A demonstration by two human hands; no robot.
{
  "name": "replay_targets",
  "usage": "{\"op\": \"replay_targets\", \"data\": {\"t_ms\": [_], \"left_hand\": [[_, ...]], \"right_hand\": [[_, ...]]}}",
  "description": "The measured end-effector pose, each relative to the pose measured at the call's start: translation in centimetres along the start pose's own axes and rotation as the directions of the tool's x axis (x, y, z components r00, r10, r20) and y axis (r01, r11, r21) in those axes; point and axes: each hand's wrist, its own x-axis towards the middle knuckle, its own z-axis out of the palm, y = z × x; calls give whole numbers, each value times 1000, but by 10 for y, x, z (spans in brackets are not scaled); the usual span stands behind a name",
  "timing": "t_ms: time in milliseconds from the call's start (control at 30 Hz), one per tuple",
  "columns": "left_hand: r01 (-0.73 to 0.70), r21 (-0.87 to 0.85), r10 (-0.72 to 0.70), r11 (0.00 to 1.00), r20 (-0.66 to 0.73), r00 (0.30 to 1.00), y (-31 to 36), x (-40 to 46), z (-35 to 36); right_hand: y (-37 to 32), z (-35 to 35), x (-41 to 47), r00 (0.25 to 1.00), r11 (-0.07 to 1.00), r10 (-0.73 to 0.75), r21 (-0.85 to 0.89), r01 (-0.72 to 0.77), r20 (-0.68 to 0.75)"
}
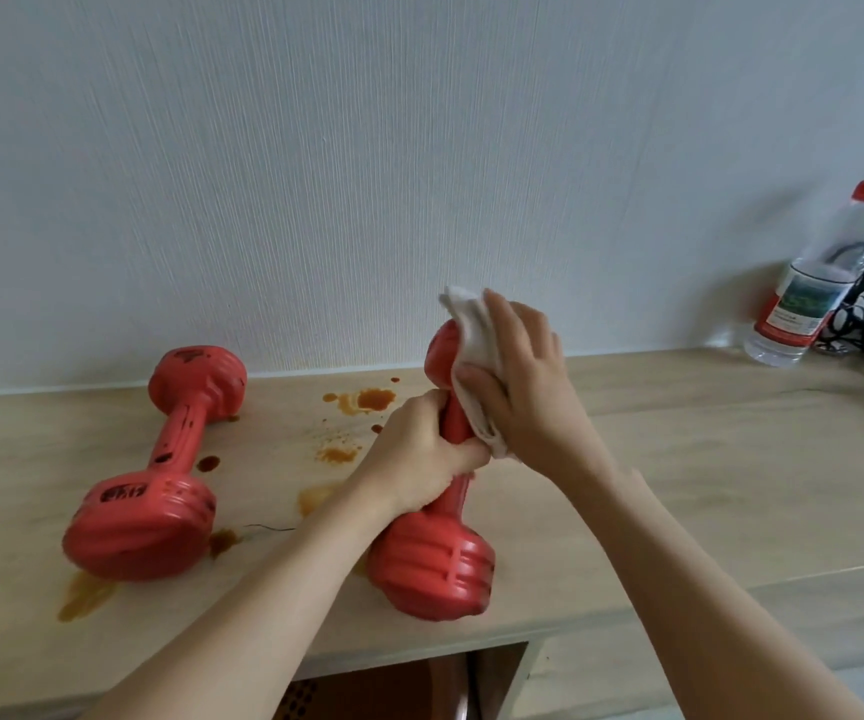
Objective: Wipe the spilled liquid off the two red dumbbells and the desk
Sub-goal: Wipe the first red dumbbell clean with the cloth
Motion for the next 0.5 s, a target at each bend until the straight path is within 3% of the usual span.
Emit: {"op": "replay_targets", "data": {"t_ms": [67, 100, 133, 200, 300, 400, 500], "left_hand": [[-1, 58, 2, 998, -14, 1000, 0, 1, 2], [-4, 63, 5, 998, -17, 1000, 0, 1, 3], [-9, 49, 10, 999, -18, 1000, 0, 0, 3], [-13, 0, 13, 1000, -20, 1000, 2, -1, 1], [4, -58, -3, 998, 16, 1000, 4, -3, -5], [47, -108, -44, 993, 30, 999, 3, -4, -4], [34, -97, -34, 995, 8, 999, 4, -3, -1]], "right_hand": [[-10, 2, 5, 998, 965, 20, -263, -1, 68], [-11, 1, 5, 996, 955, 25, -296, 0, 81], [-9, 0, 5, 997, 966, 10, -257, 11, 79], [2, -2, 2, 998, 1000, -8, 6, 7, 64], [20, 1, -9, 999, 961, 40, 273, -46, 27], [22, 1, -13, 990, 934, 128, 330, -140, 60], [10, -3, -6, 990, 964, 111, 232, -129, 90]]}}
